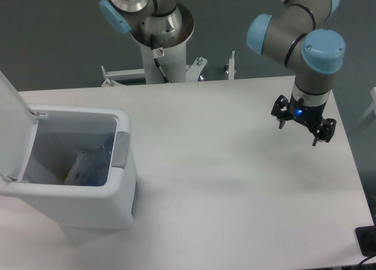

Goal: Place the trash in the trash can

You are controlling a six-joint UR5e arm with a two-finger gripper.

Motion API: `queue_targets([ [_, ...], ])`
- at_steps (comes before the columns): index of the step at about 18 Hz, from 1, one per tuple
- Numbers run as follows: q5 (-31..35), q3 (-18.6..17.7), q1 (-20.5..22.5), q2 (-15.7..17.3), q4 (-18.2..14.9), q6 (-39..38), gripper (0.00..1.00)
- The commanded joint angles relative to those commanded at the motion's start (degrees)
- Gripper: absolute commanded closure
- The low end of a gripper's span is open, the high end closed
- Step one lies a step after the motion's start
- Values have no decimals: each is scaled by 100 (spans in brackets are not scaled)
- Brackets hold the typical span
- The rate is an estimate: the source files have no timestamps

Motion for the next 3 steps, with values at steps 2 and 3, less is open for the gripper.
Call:
queue_targets([
  [2, 0, 0, 0, 0, 9, 0, 0],
  [3, 0, -26, 0, 0, 18, 0, 0],
])
